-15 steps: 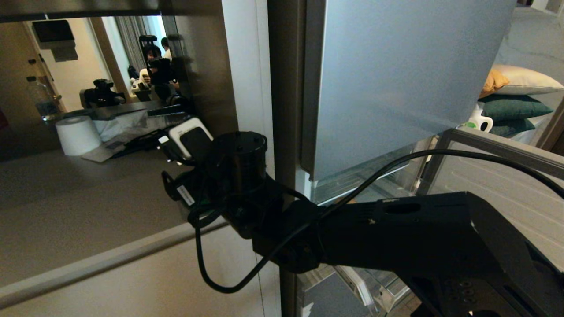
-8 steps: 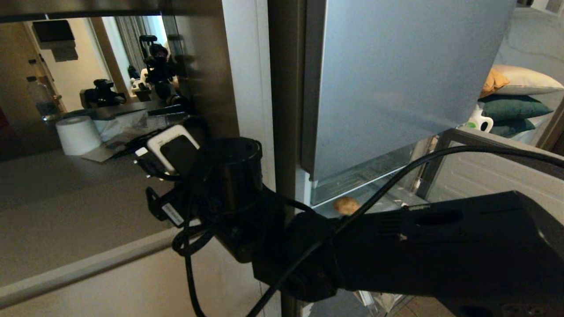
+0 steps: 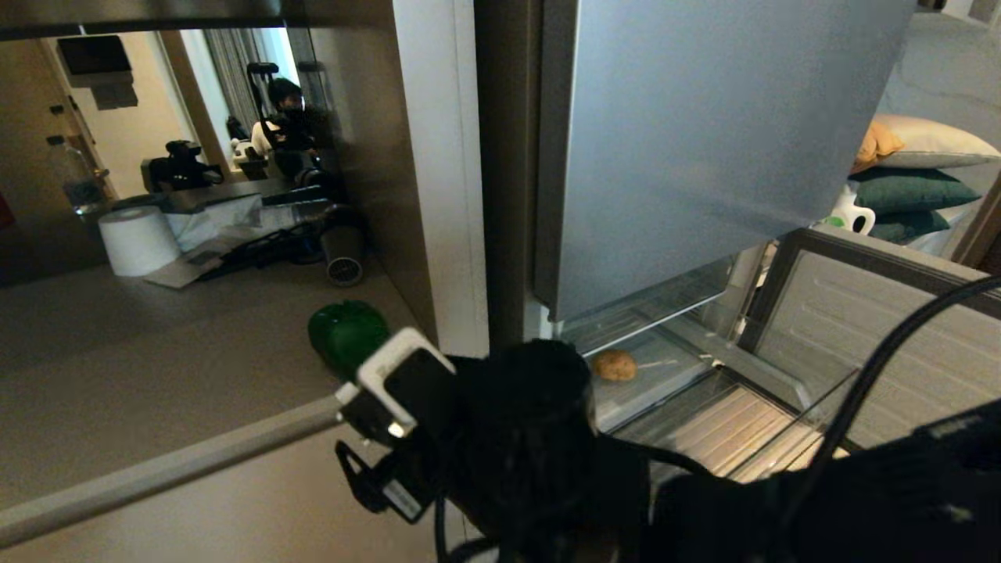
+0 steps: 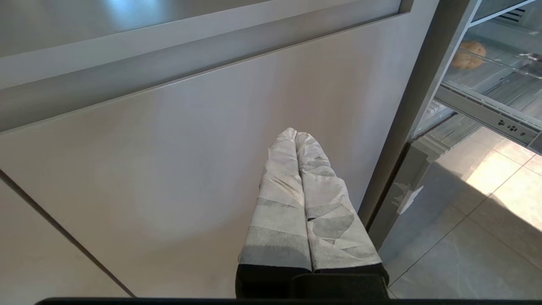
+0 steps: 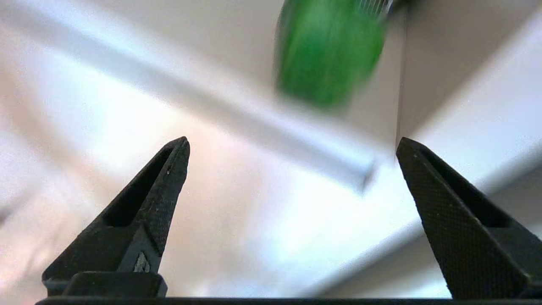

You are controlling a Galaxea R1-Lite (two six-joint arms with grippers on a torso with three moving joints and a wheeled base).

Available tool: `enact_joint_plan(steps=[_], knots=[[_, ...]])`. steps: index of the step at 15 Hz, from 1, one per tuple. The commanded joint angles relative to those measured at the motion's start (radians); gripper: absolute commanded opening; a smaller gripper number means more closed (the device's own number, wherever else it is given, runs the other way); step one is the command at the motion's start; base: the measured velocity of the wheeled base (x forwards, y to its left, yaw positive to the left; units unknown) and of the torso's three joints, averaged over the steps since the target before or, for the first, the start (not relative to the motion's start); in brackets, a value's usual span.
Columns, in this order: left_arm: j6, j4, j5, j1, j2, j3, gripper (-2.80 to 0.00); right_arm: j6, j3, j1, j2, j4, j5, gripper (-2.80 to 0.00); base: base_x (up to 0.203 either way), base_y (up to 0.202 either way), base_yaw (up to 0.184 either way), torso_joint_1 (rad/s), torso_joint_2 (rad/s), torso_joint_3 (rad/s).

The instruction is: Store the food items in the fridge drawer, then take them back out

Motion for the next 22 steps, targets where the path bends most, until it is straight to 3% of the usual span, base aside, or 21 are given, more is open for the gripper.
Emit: enact_joint_plan(steps=[1, 5, 11, 14, 16, 18, 22], knots=[[0.0, 0.001, 0.0, 0.0, 0.0, 0.0, -2.8, 0.0, 0.197, 0.01, -0.146, -0.047, -0.002, 0.0, 0.0, 0.0, 0.0, 0.0, 0.0, 0.0], [0.0, 0.001, 0.0, 0.0, 0.001, 0.0, -2.8, 0.01, 0.486, 0.018, -0.37, -0.128, -0.015, 0.0, 0.0, 0.0, 0.0, 0.0, 0.0, 0.0], [0.0, 0.001, 0.0, 0.0, 0.0, 0.0, -2.8, 0.138, 0.669, -0.004, -0.587, -0.121, -0.057, 0.0, 0.0, 0.0, 0.0, 0.0, 0.0, 0.0], [0.0, 0.001, 0.0, 0.0, 0.0, 0.0, -2.8, 0.19, 0.754, -0.143, -0.58, -0.12, -0.09, 0.0, 0.0, 0.0, 0.0, 0.0, 0.0, 0.0], [0.0, 0.001, 0.0, 0.0, 0.0, 0.0, -2.8, 0.267, 0.825, -0.169, -0.556, -0.121, -0.213, 0.0, 0.0, 0.0, 0.0, 0.0, 0.0, 0.0], [0.0, 0.001, 0.0, 0.0, 0.0, 0.0, -2.8, 0.369, 0.877, -0.217, -0.552, -0.12, -0.265, 0.0, 0.0, 0.0, 0.0, 0.0, 0.0, 0.0], [0.0, 0.001, 0.0, 0.0, 0.0, 0.0, -2.8, 0.404, 0.89, -0.526, -0.516, -0.12, -0.247, 0.0, 0.0, 0.0, 0.0, 0.0, 0.0, 0.0]])
